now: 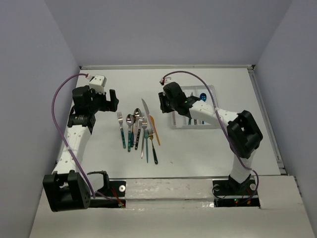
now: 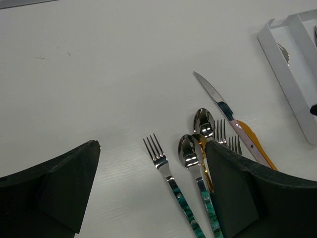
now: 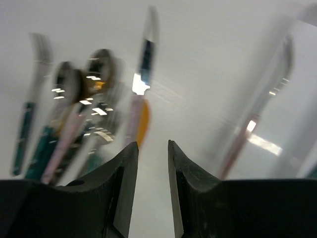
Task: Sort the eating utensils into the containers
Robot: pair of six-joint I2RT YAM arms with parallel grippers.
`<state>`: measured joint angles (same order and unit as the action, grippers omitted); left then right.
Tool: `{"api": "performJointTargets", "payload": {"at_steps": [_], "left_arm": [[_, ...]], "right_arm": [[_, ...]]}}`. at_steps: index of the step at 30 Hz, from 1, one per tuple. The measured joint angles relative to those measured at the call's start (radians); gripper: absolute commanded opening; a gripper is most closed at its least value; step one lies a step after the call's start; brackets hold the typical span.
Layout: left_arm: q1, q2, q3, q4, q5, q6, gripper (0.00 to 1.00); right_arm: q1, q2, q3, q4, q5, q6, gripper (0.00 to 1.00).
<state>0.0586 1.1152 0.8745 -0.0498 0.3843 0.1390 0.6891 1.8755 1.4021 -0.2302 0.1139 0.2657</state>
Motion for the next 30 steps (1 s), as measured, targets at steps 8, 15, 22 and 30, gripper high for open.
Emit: {"api": "performJointTargets", "payload": {"at_steps": [8, 15, 22, 30], "left_arm": [[0.04, 0.066, 0.0, -0.015, -0.033, 0.021, 0.99], [0.072, 0.13, 0.0, -0.031, -0.071, 0.037, 0.99], [0.077, 0.133, -0.011, -0.031, -0.074, 0.04, 0.99], [0.077, 0.133, -0.011, -0.031, -0.075, 0.04, 0.99]], "right_arm": [[0.183, -0.004, 0.215, -0.053, 0.038, -0.052, 0.37], [0.208, 0.16, 0.245, -0.201, 0.092, -0.063, 0.38], [0.209, 0.169, 0.219, -0.264, 0.082, -0.056, 0.37], [0.209, 0.247, 0.22, -0.285, 0.093, -0.045, 0.3]]}}
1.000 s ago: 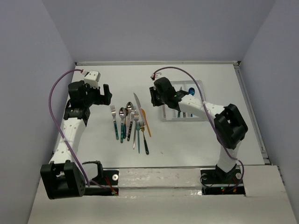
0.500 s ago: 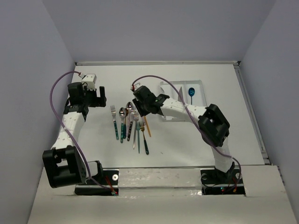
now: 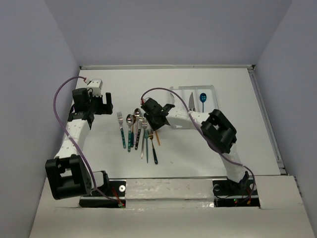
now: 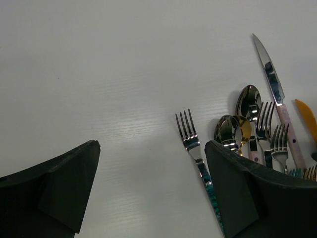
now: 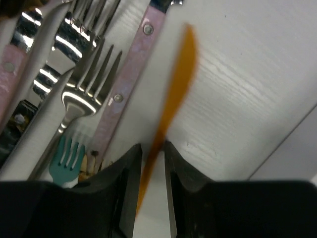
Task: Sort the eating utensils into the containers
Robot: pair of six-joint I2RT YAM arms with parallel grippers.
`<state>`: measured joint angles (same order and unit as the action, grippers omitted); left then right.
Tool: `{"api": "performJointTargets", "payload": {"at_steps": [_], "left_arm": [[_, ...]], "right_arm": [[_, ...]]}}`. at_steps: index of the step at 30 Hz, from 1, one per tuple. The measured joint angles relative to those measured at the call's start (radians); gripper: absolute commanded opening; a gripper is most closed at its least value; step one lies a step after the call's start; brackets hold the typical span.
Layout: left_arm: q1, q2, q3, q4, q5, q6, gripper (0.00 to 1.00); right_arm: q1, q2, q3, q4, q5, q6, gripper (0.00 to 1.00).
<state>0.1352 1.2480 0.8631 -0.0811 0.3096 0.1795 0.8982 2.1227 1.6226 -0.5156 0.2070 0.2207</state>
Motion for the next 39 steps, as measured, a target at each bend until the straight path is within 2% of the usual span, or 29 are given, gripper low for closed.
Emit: {"api": "performJointTargets", "payload": {"at_steps": [14, 15, 19, 20, 30, 39], "left_arm": [[0.0, -0.002, -0.005, 0.0, 0.0, 0.0, 0.99], [0.0, -0.002, -0.005, 0.0, 0.0, 0.0, 0.99], [0.0, -0.004, -0.005, 0.0, -0.002, 0.0, 0.99], [0.0, -0.006, -0.005, 0.0, -0.003, 0.0, 0.99], [0.0, -0.029, -0.005, 0.0, -0.004, 0.0, 0.99], [0.004, -0.033, -0.005, 0.001, -0.003, 0.001, 0.99]], "right_arm": [[-0.001, 0.051, 0.037, -0.034, 0.026, 0.032, 0.27], [-0.001, 0.055, 0.043, -0.039, 0.03, 0.037, 0.25], [-0.002, 0.066, 0.061, -0.056, 0.048, 0.059, 0.02], [-0.001, 0.066, 0.061, -0.059, 0.05, 0.064, 0.0], [-0.05, 0.045, 0.032, -0.021, -0.049, 0.124, 0.0], [-0.073, -0.127, -0.114, 0.109, -0.031, 0.123, 0.0]]}}
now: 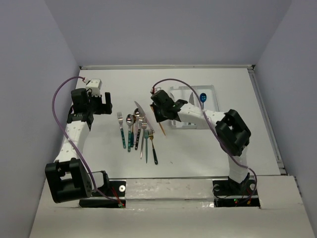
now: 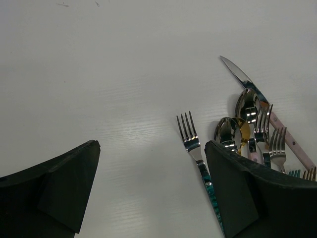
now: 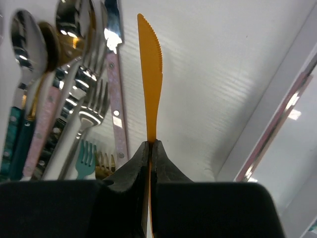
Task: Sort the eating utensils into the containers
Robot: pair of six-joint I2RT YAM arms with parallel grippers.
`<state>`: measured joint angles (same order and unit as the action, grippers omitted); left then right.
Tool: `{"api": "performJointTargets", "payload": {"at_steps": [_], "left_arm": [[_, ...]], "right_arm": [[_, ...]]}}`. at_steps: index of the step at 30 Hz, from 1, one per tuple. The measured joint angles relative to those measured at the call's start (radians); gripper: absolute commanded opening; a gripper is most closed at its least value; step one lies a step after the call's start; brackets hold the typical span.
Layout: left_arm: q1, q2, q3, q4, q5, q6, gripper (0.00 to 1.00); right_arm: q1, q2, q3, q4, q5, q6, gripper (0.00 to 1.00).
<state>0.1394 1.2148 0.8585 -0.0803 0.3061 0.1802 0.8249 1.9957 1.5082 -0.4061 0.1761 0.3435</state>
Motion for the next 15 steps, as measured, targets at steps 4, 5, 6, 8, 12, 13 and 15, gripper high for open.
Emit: {"api": "performJointTargets", "payload": {"at_steps": [4, 5, 6, 8, 12, 13, 15], "left_arm": [[0.0, -0.002, 0.0, 0.0, 0.001, 0.0, 0.99], [0.0, -0.002, 0.0, 0.0, 0.001, 0.0, 0.99], [0.0, -0.002, 0.0, 0.0, 0.003, 0.001, 0.99], [0.0, -0.002, 0.0, 0.0, 0.004, 0.002, 0.99], [0.0, -0.002, 0.0, 0.0, 0.008, 0.006, 0.99], [0.0, -0.002, -0.001, 0.0, 0.009, 0.008, 0.99], [0.0, -0.002, -0.003, 0.001, 0.01, 0.013, 0.99]], "right_arm": [[-0.015, -0.092, -0.005, 0.067, 0.017, -0.008, 0.0], [-0.019, -0.11, -0.009, 0.083, 0.023, -0.013, 0.0], [-0.026, -0.131, -0.016, 0.096, 0.027, -0.016, 0.0], [-0.053, -0.182, -0.041, 0.117, 0.035, -0.029, 0.0], [-0.185, -0.267, -0.104, 0.138, 0.077, -0.047, 0.0], [-0.229, -0.277, -0.12, 0.146, 0.095, -0.053, 0.0], [-0.309, -0.281, -0.146, 0.155, 0.116, -0.06, 0.0]]}}
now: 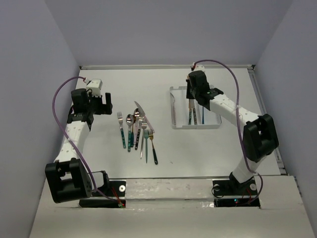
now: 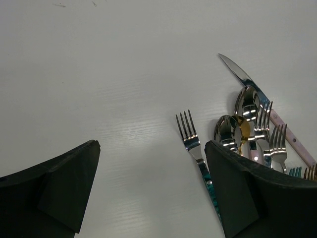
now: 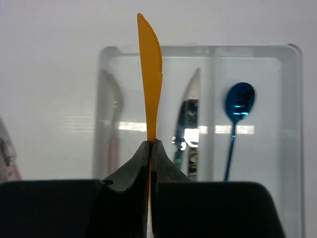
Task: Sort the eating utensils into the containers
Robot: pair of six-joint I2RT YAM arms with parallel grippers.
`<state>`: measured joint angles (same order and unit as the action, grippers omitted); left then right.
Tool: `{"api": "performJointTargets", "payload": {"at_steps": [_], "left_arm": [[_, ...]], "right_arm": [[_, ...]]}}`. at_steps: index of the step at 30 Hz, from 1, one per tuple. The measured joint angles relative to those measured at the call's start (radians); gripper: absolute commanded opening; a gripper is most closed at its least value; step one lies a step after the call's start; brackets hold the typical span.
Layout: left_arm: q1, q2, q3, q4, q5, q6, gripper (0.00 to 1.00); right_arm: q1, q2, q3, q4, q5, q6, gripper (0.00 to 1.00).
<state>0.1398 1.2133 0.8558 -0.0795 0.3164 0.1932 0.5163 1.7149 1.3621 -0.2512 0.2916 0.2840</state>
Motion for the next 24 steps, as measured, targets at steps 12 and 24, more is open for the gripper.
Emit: {"api": "performJointTargets", "payload": {"at_steps": [12, 24], "left_arm": [[0.0, 0.045, -0.013, 0.0, 0.008, 0.013, 0.99], [0.0, 0.052, -0.013, -0.001, 0.017, 0.016, 0.99]], "right_arm": [[-0.076, 0.176, -0.045, -0.006, -0.039, 0.001, 0.34], [-0.019, 0.101, -0.027, -0.099, -0.014, -0.003, 0.54]]}}
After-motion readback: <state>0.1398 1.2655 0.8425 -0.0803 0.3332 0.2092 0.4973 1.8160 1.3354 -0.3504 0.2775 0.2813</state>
